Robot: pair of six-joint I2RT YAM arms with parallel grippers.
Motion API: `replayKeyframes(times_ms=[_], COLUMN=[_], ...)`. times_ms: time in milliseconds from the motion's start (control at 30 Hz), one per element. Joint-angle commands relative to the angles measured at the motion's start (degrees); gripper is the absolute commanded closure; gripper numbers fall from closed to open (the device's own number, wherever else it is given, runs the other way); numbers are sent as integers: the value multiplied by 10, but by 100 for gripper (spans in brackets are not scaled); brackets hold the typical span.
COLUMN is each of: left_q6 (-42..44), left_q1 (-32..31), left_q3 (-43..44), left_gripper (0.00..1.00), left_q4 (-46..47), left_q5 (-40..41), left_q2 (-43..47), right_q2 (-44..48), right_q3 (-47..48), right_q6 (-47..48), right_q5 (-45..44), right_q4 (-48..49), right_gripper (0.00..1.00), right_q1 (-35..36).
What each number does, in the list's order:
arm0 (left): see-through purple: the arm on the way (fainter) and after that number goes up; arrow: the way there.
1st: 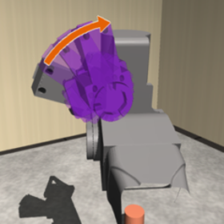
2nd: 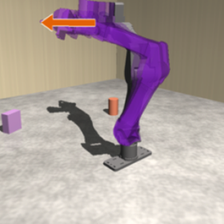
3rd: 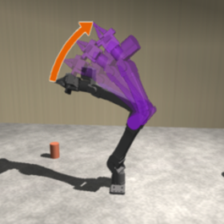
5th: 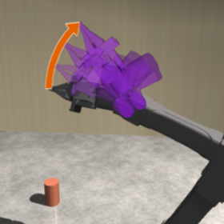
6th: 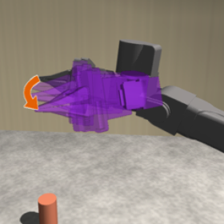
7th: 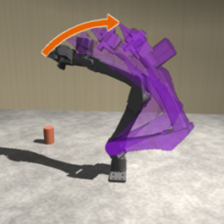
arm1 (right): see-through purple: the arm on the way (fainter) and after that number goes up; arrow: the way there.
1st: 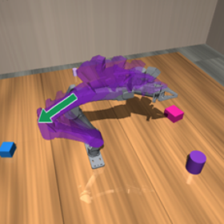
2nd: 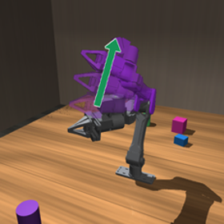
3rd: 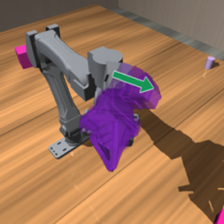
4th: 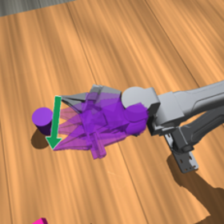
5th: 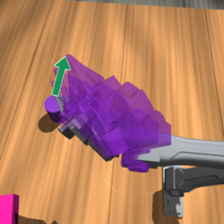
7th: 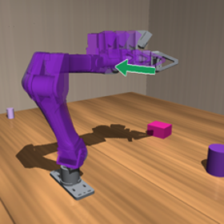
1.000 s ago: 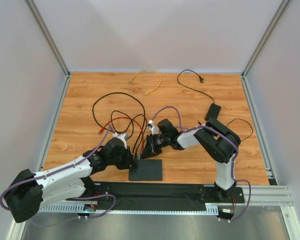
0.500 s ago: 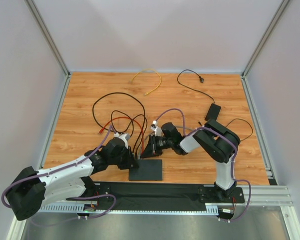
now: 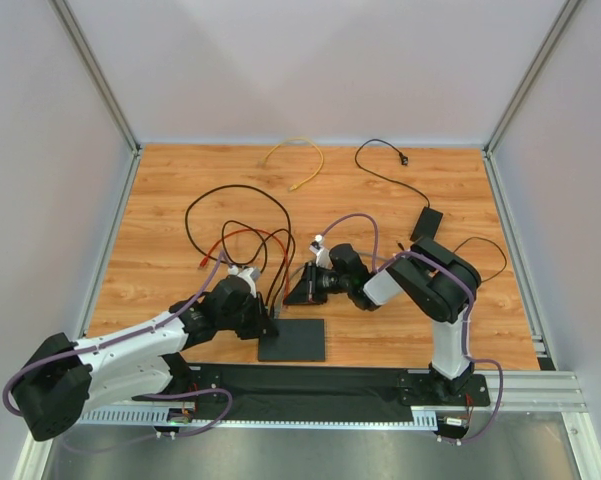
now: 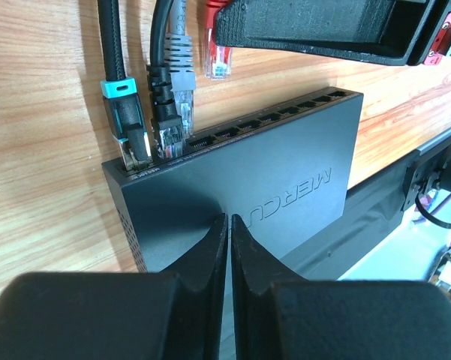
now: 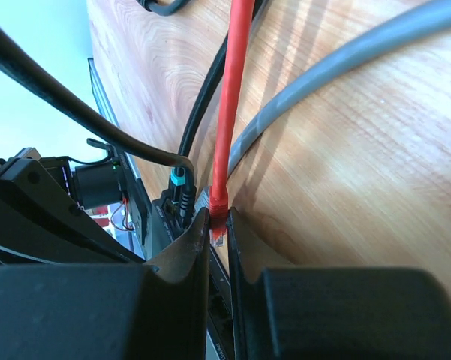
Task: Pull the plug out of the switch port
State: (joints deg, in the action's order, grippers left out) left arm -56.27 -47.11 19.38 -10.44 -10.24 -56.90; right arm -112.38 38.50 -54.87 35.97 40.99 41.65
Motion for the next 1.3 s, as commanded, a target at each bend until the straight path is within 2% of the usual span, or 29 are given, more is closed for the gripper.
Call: replayKeyframes(times_ms=[0,233,333,367,467,567,700,833,1000,1100,1133,1267], left_q6=[12,20,26,26,26,26,28,27,29,29,29,27], left_q1=[-2,-2,-2,-2,-2,-2,-2,-2,-2,-2,-2,-2], left_q3=[-7,14,20,20,20,19,20,16,16,19,19,19], left_gripper=[89,88,88,88,88,87,88,88,88,88,88,88], left_q4=[-48,-97,-109,-108,-103,-98,-101,-105,-104,-104,-104,-103], left_q5=[19,50,58,58,56,53,53,58,57,56,57,58], left_q2=[1,44,50,52,51,50,54,60,57,55,56,56], right_q2=[17,80,126,142,202,234,226,226,150,85,73,54], right_q3=[-9,-12,20,31,81,137,192,213,291,361,367,353], right_q6=[5,43,95,112,171,206,197,183,158,189,194,225], right_q5=[-19,-62,-111,-157,-268,-330,-319,-289,-231,-253,-253,-283], right_q4=[27,-50,-155,-229,-357,-432,-473,-440,-401,-475,-486,-505], right_gripper=[100,100,100,100,100,100,100,100,100,99,97,72], right_q1=[0,-1,-2,-3,-5,-19,-64,-118,-191,-208,-212,-212])
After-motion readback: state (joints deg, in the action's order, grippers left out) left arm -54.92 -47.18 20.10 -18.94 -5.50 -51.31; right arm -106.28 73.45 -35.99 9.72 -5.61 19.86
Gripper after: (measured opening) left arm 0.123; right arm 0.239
